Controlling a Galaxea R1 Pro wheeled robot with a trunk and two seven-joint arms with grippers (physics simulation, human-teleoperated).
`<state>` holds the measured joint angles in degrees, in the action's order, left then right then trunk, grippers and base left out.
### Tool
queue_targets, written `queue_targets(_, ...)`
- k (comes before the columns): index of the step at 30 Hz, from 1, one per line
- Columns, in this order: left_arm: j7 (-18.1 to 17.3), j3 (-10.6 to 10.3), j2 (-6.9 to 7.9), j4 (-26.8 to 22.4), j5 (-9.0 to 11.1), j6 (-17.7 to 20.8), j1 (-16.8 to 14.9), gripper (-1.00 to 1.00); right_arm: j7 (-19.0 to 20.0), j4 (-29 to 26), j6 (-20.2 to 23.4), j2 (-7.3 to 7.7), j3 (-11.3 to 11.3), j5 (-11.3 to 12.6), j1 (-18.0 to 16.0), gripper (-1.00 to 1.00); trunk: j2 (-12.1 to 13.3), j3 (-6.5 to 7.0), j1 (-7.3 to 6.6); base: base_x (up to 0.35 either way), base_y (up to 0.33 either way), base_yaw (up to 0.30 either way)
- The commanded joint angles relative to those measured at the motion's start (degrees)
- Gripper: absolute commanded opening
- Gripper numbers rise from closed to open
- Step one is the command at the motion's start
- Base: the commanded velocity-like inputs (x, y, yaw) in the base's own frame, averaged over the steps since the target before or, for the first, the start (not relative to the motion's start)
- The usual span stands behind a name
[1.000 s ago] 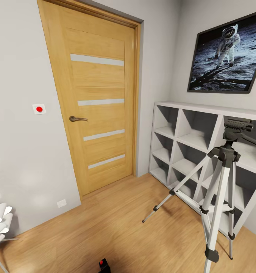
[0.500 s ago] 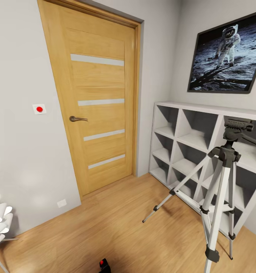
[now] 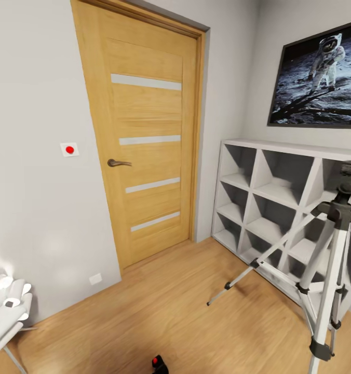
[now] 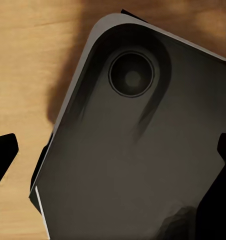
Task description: Attach the digital camera to the camera tripod in the bedroom.
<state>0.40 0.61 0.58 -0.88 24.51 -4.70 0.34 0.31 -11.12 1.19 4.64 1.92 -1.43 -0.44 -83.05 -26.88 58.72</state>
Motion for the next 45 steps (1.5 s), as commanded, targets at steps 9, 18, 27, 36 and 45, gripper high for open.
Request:
queue_targets(9,0.04,0.01,0.11,-0.09,0.10,-0.05,0.01,1.00,0.02,-0.04,0.00,-0.13,-0.16,-0.28,0.00,1.00,-0.03,-0.05,0.01,0.120,0.325,0.000)
queue_targets(18,0.04,0.01,0.12,-0.09,0.10,-0.05,0.01,1.00,0.04,-0.04,-1.83,-0.15,-0.49,0.25,-0.01,1.00,-0.03,-0.05,0.01,0.167,0.324,0.000)
queue_targets(27,0.04,0.01,0.12,-0.09,0.10,-0.05,0.01,1.00,-0.20,-0.04,-2.61,-0.76,-0.31,-0.03,-0.01,1.00,-0.03,-0.05,0.01,0.130,0.190,-0.061)
queue_targets(36,0.04,0.01,0.05,-0.09,0.10,-0.05,0.01,1.00,-1.10,-0.04,-2.51,-1.10,-0.25,-0.07,-0.03,1.00,-0.03,-0.05,0.01,0.013,0.017,-0.248)
queue_targets(45,0.04,0.08,-0.12,-0.09,0.10,-0.05,0.01,1.00,-1.19,-0.04,-2.56,-1.12,-0.25,-0.07,-0.02,1.00,-0.03,-0.05,0.01,0.001,0.002,-0.270)
